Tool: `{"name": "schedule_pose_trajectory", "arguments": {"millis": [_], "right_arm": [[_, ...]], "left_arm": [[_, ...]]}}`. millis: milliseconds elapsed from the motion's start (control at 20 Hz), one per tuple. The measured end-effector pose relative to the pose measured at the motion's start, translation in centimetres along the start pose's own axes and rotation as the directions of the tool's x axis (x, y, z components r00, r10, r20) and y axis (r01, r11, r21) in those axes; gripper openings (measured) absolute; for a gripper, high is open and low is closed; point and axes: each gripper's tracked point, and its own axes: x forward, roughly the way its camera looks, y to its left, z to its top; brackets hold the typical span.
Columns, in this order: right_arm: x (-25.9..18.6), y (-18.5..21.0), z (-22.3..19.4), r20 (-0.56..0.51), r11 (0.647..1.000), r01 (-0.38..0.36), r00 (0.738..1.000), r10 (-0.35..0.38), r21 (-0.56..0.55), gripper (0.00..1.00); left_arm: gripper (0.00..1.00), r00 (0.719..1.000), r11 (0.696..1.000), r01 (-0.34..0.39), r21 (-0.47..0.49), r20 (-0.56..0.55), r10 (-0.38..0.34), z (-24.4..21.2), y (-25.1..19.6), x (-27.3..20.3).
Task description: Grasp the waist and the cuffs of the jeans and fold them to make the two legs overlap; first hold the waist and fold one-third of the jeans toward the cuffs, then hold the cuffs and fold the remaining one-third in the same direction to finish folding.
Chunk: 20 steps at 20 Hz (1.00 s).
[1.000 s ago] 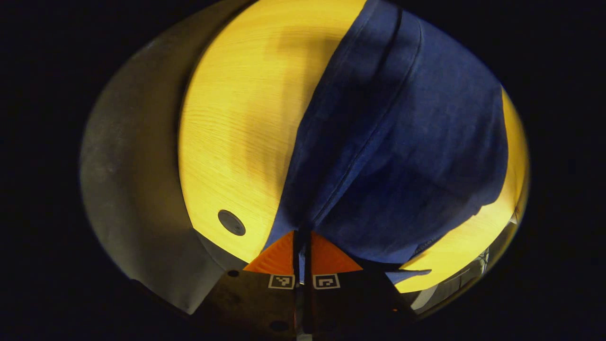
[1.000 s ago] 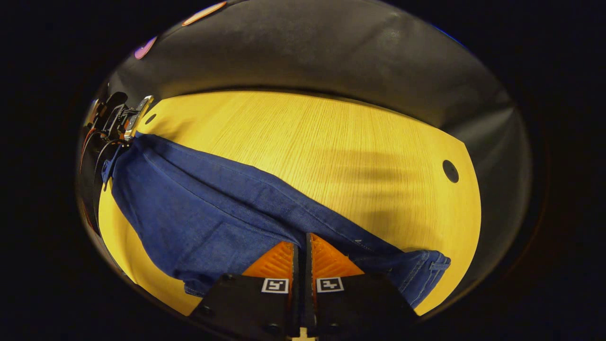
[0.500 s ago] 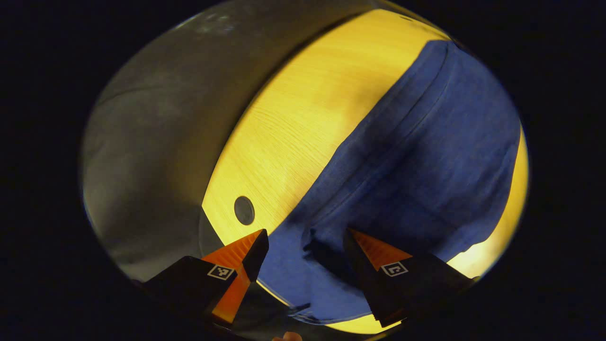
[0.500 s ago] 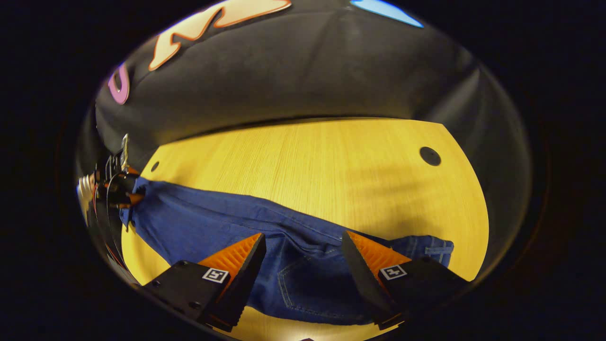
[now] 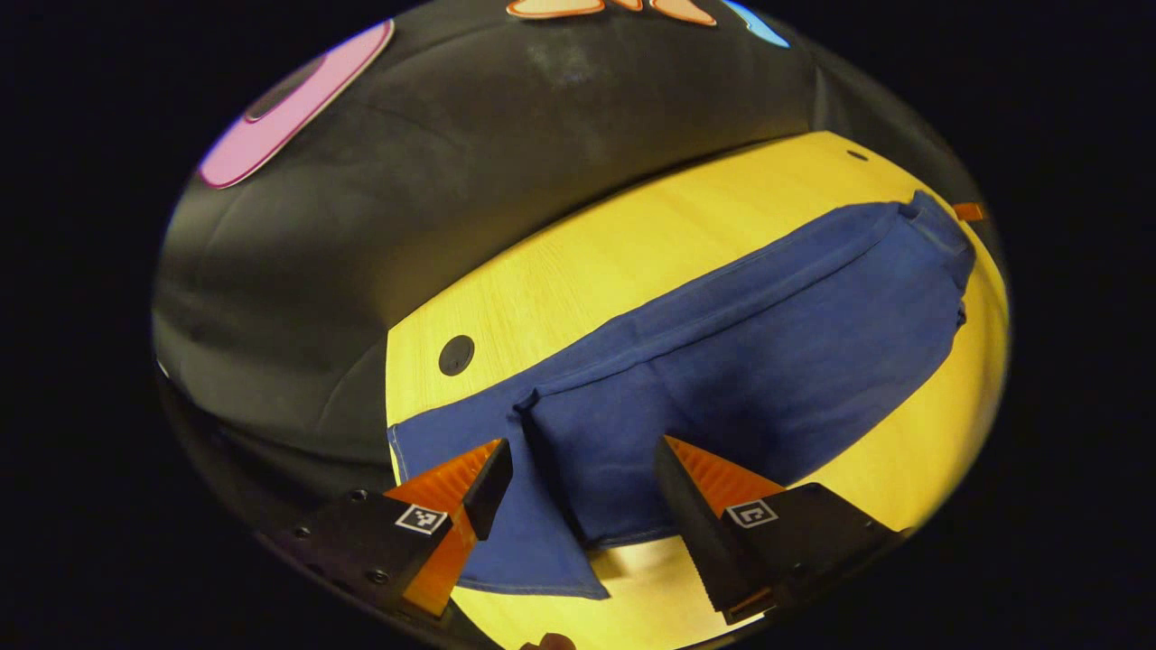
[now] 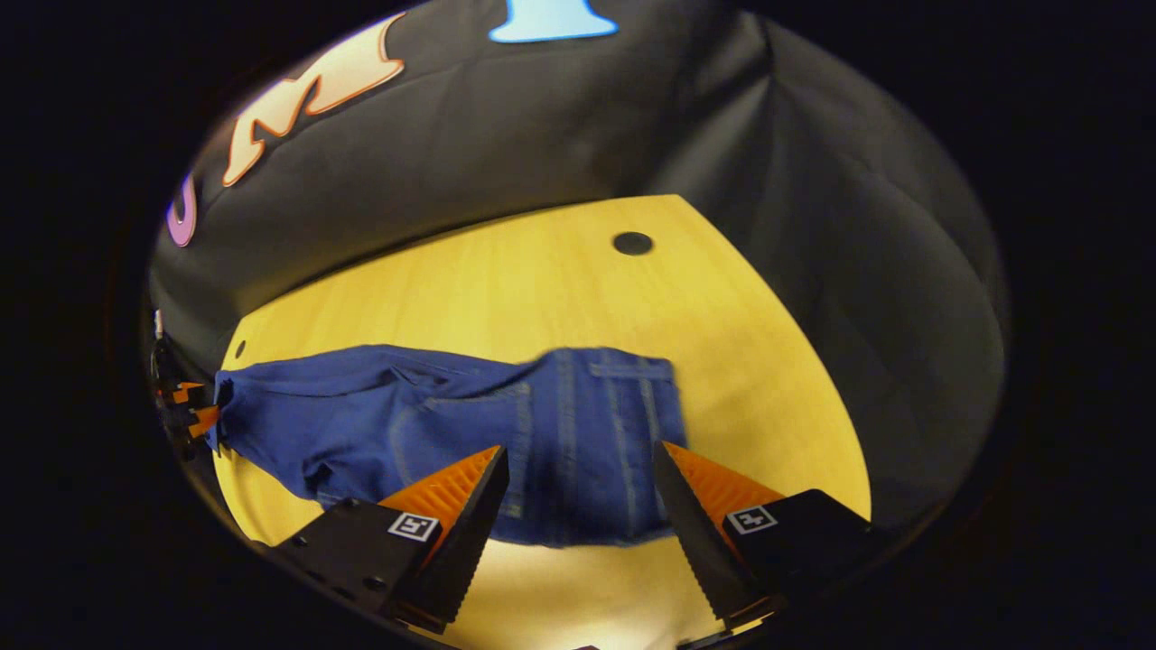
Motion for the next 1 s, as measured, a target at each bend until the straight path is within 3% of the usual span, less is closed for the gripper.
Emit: {"name": "schedule_pose_trajectory", "arguments": {"millis": [50, 200, 450, 850, 900, 1000], "right_arm": [[0.0, -1.0, -0.5, -0.004, 1.000, 0.011, 1.000, -0.011, 0.014, 0.96], [0.0, -3.2, -1.9, -0.014, 0.998, 0.032, 0.999, -0.031, 0.047, 0.99], [0.7, -3.4, -3.3, -0.049, 0.997, 0.024, 0.999, -0.020, 0.069, 0.96], [0.7, -3.4, -3.5, -0.085, 0.997, 0.021, 0.996, -0.015, 0.076, 0.98], [0.5, -3.3, -3.1, -0.083, 0.997, 0.016, 0.997, -0.010, 0.076, 0.89], [0.0, -3.6, -2.3, -0.085, 0.996, -0.002, 0.996, 0.010, 0.094, 0.82]], "left_arm": [[0.96, 1.000, 0.999, 0.000, -0.037, 0.011, 0.001, -0.1, -0.5, -0.2], [0.96, 0.997, 0.983, 0.015, -0.183, 0.076, -0.001, -0.1, -2.9, -0.8], [0.96, 0.994, 0.944, 0.027, -0.329, 0.109, 0.010, -1.5, -4.1, -0.7], [0.96, 0.990, 0.931, -0.042, -0.364, 0.112, 0.089, -2.7, -2.8, -2.8], [0.96, 0.988, 0.929, -0.048, -0.367, 0.119, 0.098, -2.6, -2.6, -3.1], [0.96, 0.986, 0.927, -0.049, -0.372, 0.129, 0.104, -2.5, -2.7, -4.0]]}}
